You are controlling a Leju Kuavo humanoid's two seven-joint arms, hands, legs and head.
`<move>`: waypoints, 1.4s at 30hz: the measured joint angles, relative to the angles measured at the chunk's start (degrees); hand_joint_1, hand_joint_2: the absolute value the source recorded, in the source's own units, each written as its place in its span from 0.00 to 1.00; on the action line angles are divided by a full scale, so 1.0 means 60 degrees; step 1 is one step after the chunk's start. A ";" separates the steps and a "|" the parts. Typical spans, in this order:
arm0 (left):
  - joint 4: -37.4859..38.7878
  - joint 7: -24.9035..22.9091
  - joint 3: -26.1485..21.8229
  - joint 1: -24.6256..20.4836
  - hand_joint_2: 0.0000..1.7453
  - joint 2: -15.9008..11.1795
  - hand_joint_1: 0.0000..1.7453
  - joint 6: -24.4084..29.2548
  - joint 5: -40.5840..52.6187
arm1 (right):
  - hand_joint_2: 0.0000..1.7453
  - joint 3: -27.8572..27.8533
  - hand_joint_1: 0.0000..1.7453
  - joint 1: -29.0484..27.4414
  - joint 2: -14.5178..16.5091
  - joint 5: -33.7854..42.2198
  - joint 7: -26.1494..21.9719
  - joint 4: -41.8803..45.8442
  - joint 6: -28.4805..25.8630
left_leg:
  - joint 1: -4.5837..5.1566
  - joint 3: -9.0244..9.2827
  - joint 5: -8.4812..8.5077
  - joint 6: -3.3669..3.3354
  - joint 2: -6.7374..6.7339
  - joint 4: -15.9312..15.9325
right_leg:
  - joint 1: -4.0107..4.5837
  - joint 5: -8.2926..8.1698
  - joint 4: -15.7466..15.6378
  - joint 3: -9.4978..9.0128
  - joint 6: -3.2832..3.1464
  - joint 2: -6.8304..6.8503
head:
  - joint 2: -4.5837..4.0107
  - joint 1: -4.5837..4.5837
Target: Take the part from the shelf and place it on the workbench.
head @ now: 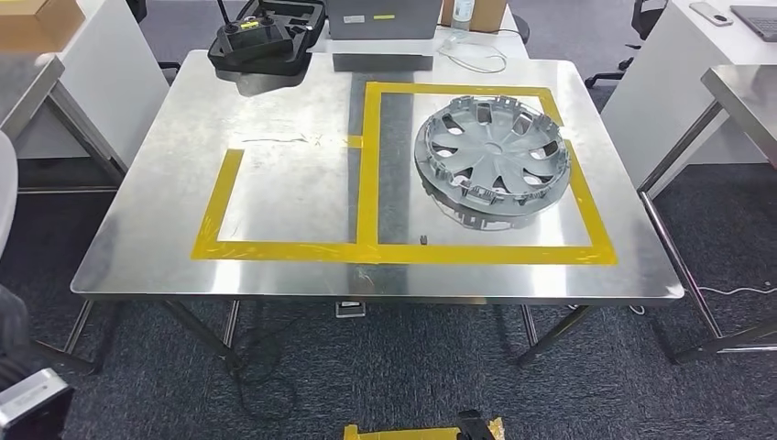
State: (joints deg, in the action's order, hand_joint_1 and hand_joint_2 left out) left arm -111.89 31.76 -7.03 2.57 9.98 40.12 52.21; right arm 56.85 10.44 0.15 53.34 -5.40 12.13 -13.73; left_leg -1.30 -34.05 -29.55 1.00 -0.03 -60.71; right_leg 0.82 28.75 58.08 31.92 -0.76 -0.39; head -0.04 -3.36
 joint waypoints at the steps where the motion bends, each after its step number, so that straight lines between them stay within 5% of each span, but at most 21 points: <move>1: 0.0006 -0.0021 0.0003 -0.0004 1.00 -0.0005 1.00 0.0000 -0.0019 | 0.00 0.0000 0.00 0.0005 -0.0002 -0.0001 0.0002 0.0000 0.0000 | 0.0020 0.0024 -0.0036 -0.0050 0.0010 0.0037 | 0.0004 0.0011 0.0016 0.0012 0.0044 -0.0003 | 0.0000 0.0000; 5: 0.0008 -0.0063 0.0014 -0.0013 1.00 -0.0005 1.00 0.0001 -0.0059 | 0.00 0.0000 0.00 0.0028 -0.0027 -0.0007 0.0005 0.0001 -0.0004 | -0.0042 0.0053 0.0023 -0.0208 0.0009 0.0125 | -0.0045 0.0310 0.0393 0.0158 0.0224 -0.0002 | 0.0000 -0.0079; 8: 0.0015 -0.0063 0.0015 -0.0013 1.00 0.0004 1.00 0.0001 -0.0086 | 0.00 0.0000 0.00 0.0032 -0.0028 -0.0012 0.0005 0.0004 -0.0004 | -0.0067 0.0053 0.0020 -0.0266 -0.0012 0.0132 | -0.0153 0.1123 0.2071 0.0923 0.0405 0.0017 | 0.0000 -0.0238; 10: 0.0043 -0.0089 0.0014 -0.0013 1.00 0.0001 1.00 0.0001 -0.0109 | 0.00 0.0000 0.00 0.0020 -0.0031 -0.0012 0.0006 0.0002 -0.0004 | -0.0067 0.0062 0.0005 -0.0270 -0.0006 0.0131 | -0.0201 0.1145 0.2608 0.1199 0.0438 0.0019 | 0.0000 -0.0314; 13: 0.0085 -0.0182 0.0015 -0.0026 1.00 -0.0003 1.00 0.0001 -0.0165 | 0.00 0.0000 0.00 0.0041 -0.0049 -0.0018 0.0008 0.0000 -0.0004 | -0.0071 0.0111 -0.0029 -0.0234 0.0019 0.0142 | -0.0210 0.0194 0.1133 0.0597 0.0345 0.0018 | 0.0000 -0.0391; 15: 0.0097 -0.0218 0.0015 -0.0046 1.00 -0.0005 1.00 0.0001 -0.0185 | 0.00 0.0000 0.00 0.0066 -0.0066 -0.0025 0.0007 0.0001 -0.0004 | -0.0066 0.0121 -0.0033 -0.0155 0.0033 0.0161 | -0.0159 -0.0106 0.0188 0.0186 0.0238 0.0017 | 0.0000 -0.0407; 20: 0.0135 -0.0245 0.0016 -0.0082 1.00 -0.0024 1.00 0.0001 -0.0188 | 0.00 0.0000 0.00 0.0074 -0.0082 -0.0028 0.0006 0.0000 -0.0012 | -0.0066 0.0083 -0.0186 0.0094 0.0023 0.0040 | -0.0150 -0.0104 -0.0239 -0.0040 0.0010 0.0024 | 0.0000 -0.0316; 24: 0.0184 -0.0244 0.0017 -0.0102 1.00 -0.0058 1.00 0.0001 -0.0204 | 0.00 0.0000 0.00 0.0075 -0.0095 -0.0036 0.0005 0.0000 -0.0011 | -0.0041 -0.1045 -0.1081 0.0132 0.0024 -0.2069 | -0.0106 -0.0059 -0.0321 -0.0184 -0.0132 0.0039 | 0.0000 -0.0061; 26: 0.0214 -0.0239 0.0015 -0.0101 1.00 -0.0066 1.00 0.0001 -0.0229 | 0.00 0.0000 0.00 0.0055 -0.0093 -0.0051 0.0007 0.0000 -0.0003 | -0.0034 -0.1287 -0.0847 0.0128 0.0017 -0.2267 | -0.0078 0.0027 -0.0288 -0.0256 -0.0139 0.0022 | 0.0000 -0.0019; 28: 0.0241 -0.0230 0.0015 -0.0105 1.00 -0.0071 1.00 0.0001 -0.0241 | 0.00 0.0000 0.00 0.0050 -0.0094 -0.0068 0.0008 0.0000 0.0000 | -0.0029 -0.0893 -0.0083 0.0076 0.0001 -0.1221 | -0.0073 0.0171 -0.0228 -0.0363 -0.0089 -0.0011 | 0.0000 0.0012; 30: 0.0261 -0.0223 0.0017 -0.0112 1.00 -0.0074 1.00 0.0001 -0.0246 | 0.00 0.0000 0.00 0.0059 -0.0097 -0.0076 0.0008 0.0000 0.0000 | 0.0004 -0.0433 0.0299 -0.0006 -0.0015 -0.0245 | -0.0047 0.0322 -0.0152 -0.0414 0.0012 -0.0041 | 0.0000 0.0048; 35: 0.0269 -0.0212 0.0013 -0.0127 1.00 -0.0080 1.00 0.0005 -0.0257 | 0.00 0.0002 0.00 0.0078 -0.0103 -0.0085 0.0008 0.0001 0.0001 | -0.0008 -0.0132 0.0133 -0.0255 0.0017 0.0125 | -0.0050 0.0470 0.0128 -0.0416 0.0236 -0.0026 | 0.0000 -0.0020; 40: 0.0274 -0.0212 0.0014 -0.0129 1.00 -0.0076 1.00 0.0005 -0.0257 | 0.00 0.0003 0.00 0.0065 -0.0093 -0.0085 0.0008 0.0003 0.0000 | -0.0035 0.0207 -0.0112 -0.0361 -0.0010 0.0177 | -0.0176 0.1239 0.2484 0.1038 0.0464 0.0018 | 0.0000 -0.0208; 42: 0.0274 -0.0212 0.0014 -0.0128 1.00 -0.0076 1.00 0.0005 -0.0257 | 0.00 0.0004 0.00 0.0037 -0.0092 -0.0085 0.0008 0.0001 0.0000 | -0.0023 0.0398 -0.0248 -0.0338 0.0005 0.0179 | -0.0186 0.0713 0.2194 0.1156 0.0420 0.0017 | 0.0000 -0.0298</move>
State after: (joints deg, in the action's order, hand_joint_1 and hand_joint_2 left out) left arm -110.25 30.49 -6.95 1.81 9.53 40.15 50.66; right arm 56.87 10.67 -0.40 52.83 -5.35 12.14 -13.73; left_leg -1.44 -31.67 -31.03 -1.03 -0.01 -59.64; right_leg -0.30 33.03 71.25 38.85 1.76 -0.29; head -0.04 -5.14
